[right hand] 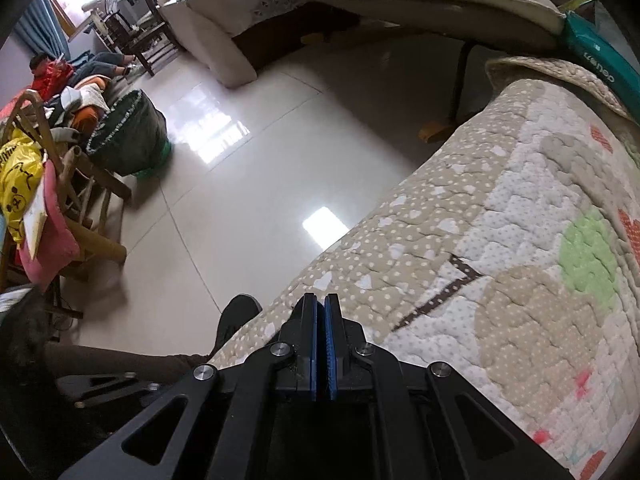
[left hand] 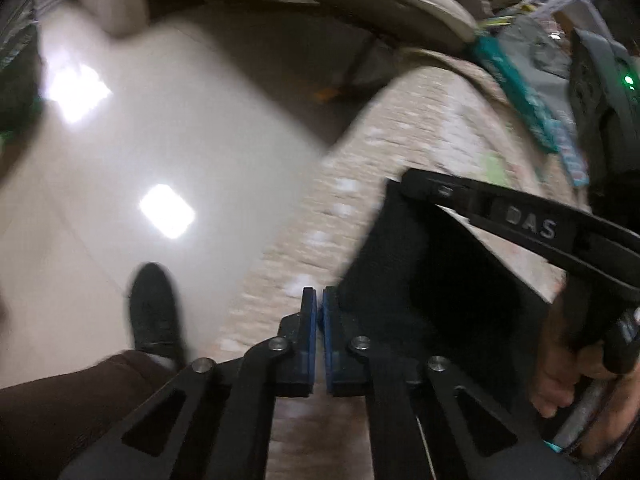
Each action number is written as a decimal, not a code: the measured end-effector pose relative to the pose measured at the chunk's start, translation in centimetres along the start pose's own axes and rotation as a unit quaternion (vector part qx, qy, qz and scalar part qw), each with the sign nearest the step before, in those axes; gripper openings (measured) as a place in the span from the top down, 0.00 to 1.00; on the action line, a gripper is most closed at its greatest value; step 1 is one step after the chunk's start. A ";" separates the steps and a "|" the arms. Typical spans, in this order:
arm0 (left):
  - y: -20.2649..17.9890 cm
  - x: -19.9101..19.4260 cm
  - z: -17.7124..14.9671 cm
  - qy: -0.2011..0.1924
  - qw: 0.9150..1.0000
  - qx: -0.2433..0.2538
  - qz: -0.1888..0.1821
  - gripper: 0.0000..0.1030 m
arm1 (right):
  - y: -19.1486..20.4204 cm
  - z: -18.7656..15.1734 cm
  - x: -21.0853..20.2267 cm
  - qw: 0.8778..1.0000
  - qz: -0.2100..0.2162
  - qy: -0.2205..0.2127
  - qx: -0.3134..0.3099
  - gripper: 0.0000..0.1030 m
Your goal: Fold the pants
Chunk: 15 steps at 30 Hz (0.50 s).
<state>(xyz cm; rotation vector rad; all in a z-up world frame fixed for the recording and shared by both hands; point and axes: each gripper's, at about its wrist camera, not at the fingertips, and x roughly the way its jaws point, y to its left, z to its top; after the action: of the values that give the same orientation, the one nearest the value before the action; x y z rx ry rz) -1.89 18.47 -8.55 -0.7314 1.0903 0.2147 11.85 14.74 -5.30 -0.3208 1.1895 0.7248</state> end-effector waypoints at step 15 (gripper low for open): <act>1.8 -1.0 -0.2 0.007 0.991 -0.082 -0.106 0.59 | -3.1 -2.2 -5.6 0.998 0.005 -0.012 0.054 0.46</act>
<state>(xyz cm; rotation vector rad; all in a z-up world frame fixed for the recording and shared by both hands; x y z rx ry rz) -3.42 19.84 -8.54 -0.9917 1.0073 0.1182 11.30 9.29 -1.37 -0.2148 1.2044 0.6687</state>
